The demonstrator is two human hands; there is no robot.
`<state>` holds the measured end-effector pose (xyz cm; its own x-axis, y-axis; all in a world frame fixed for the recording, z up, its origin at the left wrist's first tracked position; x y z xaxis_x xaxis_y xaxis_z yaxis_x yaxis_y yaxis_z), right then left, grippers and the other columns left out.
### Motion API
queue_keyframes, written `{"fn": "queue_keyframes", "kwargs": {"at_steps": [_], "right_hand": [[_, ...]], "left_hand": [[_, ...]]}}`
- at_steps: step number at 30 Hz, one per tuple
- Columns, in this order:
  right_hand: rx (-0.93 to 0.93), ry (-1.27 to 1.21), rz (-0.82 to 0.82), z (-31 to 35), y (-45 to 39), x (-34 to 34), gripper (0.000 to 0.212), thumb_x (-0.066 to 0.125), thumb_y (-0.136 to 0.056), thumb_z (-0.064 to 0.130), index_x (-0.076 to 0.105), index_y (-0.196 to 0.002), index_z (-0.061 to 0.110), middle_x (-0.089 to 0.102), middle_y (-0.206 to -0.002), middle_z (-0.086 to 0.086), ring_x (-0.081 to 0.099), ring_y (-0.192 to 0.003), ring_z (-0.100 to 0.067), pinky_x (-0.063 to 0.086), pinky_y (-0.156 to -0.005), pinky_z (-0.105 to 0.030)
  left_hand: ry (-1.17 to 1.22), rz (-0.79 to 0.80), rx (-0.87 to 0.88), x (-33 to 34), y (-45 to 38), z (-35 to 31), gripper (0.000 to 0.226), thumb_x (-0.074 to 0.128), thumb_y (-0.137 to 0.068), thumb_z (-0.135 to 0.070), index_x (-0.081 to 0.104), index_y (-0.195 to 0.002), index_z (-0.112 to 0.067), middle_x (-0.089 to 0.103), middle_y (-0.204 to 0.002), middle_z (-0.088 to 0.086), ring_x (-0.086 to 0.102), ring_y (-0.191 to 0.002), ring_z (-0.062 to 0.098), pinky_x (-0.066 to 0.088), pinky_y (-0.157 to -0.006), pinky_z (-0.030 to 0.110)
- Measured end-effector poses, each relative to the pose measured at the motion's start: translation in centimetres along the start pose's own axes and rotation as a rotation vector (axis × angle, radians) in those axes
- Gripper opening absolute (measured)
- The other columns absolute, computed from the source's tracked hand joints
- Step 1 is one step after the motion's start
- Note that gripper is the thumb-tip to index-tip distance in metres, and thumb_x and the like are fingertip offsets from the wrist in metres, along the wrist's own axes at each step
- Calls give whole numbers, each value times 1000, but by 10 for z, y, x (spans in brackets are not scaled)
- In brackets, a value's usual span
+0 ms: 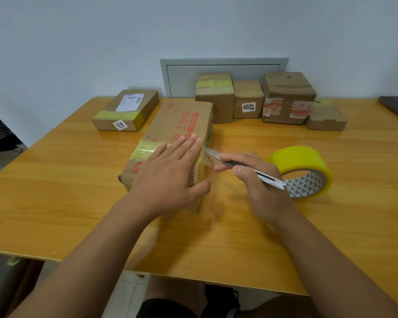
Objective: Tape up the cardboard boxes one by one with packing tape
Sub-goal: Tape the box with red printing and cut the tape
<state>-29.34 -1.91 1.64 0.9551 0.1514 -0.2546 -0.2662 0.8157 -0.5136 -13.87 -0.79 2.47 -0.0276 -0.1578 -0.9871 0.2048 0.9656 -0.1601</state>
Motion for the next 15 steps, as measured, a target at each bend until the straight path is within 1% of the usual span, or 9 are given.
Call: {"fn": "queue_keyframes", "kwargs": {"at_steps": [2, 6, 10, 12, 15], "right_hand": [[2, -5, 13, 0, 0, -1, 38, 42, -87, 29, 71, -109, 19, 74, -98, 14, 57, -115, -9, 40, -101, -48], [-22, -24, 26, 2, 0, -1, 36, 42, -86, 27, 71, -105, 19, 75, -93, 12, 56, -115, -10, 41, -102, -40], [-7, -134, 31, 2, -1, -1, 34, 41, -83, 27, 73, -95, 23, 76, -90, 9, 57, -116, -11, 41, -101, -30], [-11, -174, 33, 2, -1, -1, 34, 41, -82, 27, 73, -91, 23, 76, -87, 7, 57, -117, -15, 41, -101, -29], [-27, -245, 54, 0, -2, -2, 38, 40, -83, 25, 77, -90, 19, 76, -80, 4, 58, -117, -24, 42, -102, -35]], "left_hand": [[-3, 5, 1, 1, 0, 0, 91, 18, -80, -72, -7, -156, -30, -10, -164, -12, -9, -149, 4, -5, -121, 31], [-9, 8, 4, 2, -1, 2, 91, 18, -81, -72, -7, -157, -30, -10, -164, -12, -10, -149, 4, -5, -120, 30], [-2, 22, 6, 3, -1, 2, 91, 18, -80, -72, -7, -157, -29, -10, -164, -11, -10, -149, 4, -4, -122, 32], [4, 29, 3, 3, -1, 3, 95, 13, -77, -76, -7, -157, -29, -9, -164, -11, -9, -149, 5, -3, -122, 32], [30, 39, 5, 0, 1, 2, 101, 6, -68, -76, -6, -157, -29, -10, -164, -11, -10, -149, 4, -4, -122, 32]]}}
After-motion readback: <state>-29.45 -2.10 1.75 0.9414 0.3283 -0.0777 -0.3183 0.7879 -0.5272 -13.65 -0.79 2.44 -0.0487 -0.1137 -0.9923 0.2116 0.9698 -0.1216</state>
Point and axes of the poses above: each hand's wrist, its own y-axis away from the middle knuckle, its own x-axis out of the palm, z = x × y, the point moved 8 cm from there along -y, towards the middle knuckle
